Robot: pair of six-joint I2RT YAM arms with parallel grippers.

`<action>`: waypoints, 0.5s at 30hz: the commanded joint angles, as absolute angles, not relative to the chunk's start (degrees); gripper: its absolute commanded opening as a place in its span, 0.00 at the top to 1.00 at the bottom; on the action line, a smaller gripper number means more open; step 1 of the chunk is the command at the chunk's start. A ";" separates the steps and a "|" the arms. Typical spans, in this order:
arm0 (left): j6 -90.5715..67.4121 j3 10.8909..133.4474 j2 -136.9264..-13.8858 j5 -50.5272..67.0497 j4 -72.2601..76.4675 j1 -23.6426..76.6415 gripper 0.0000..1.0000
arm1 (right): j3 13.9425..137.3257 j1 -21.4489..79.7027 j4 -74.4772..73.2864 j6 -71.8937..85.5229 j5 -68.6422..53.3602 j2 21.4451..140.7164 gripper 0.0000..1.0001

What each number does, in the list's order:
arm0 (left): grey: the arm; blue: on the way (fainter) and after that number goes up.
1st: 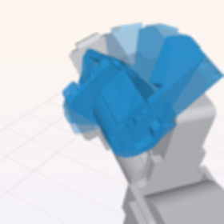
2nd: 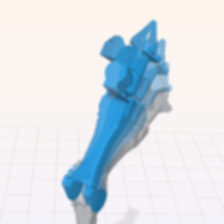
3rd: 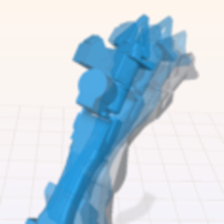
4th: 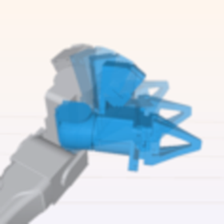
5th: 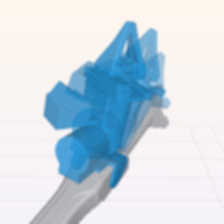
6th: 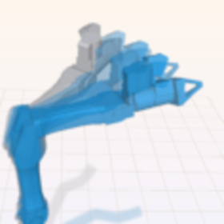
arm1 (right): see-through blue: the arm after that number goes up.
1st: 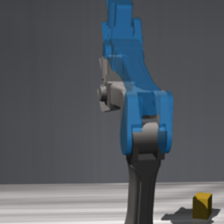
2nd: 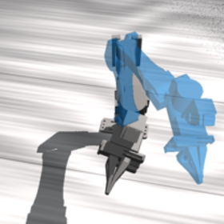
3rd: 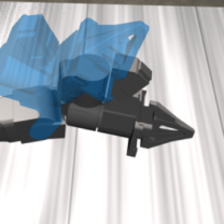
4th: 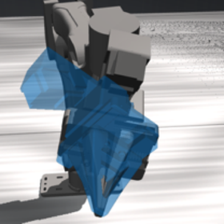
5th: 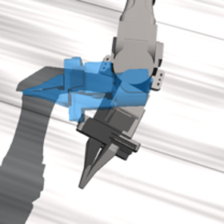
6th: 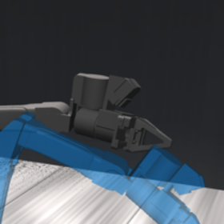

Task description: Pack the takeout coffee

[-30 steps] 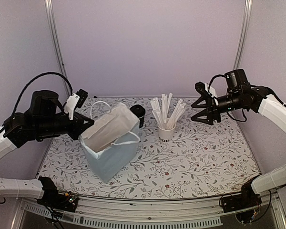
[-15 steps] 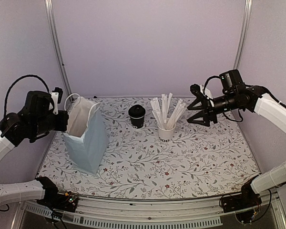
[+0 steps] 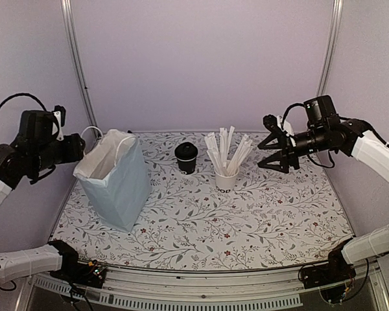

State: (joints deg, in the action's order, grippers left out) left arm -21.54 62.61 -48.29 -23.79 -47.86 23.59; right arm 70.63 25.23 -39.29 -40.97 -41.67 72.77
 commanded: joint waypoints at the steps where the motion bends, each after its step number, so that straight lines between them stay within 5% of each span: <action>1: -21.19 71.79 -46.43 -25.52 -50.81 23.03 0.36 | 68.24 25.50 -38.10 -40.69 -40.88 71.60 0.33; 10: -20.21 75.84 -49.35 5.57 -37.66 24.94 0.51 | 62.74 18.78 -30.86 -36.27 -44.20 71.40 0.33; 15: -16.81 77.75 -54.89 10.50 -28.56 37.22 0.59 | 58.40 15.72 -25.55 -33.72 -44.58 71.00 0.33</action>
State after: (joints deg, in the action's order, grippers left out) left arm -19.66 75.48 -50.92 1.76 -37.45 28.93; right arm 61.23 17.21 -31.07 -36.77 -43.31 72.31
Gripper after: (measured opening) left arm 0.427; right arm 0.673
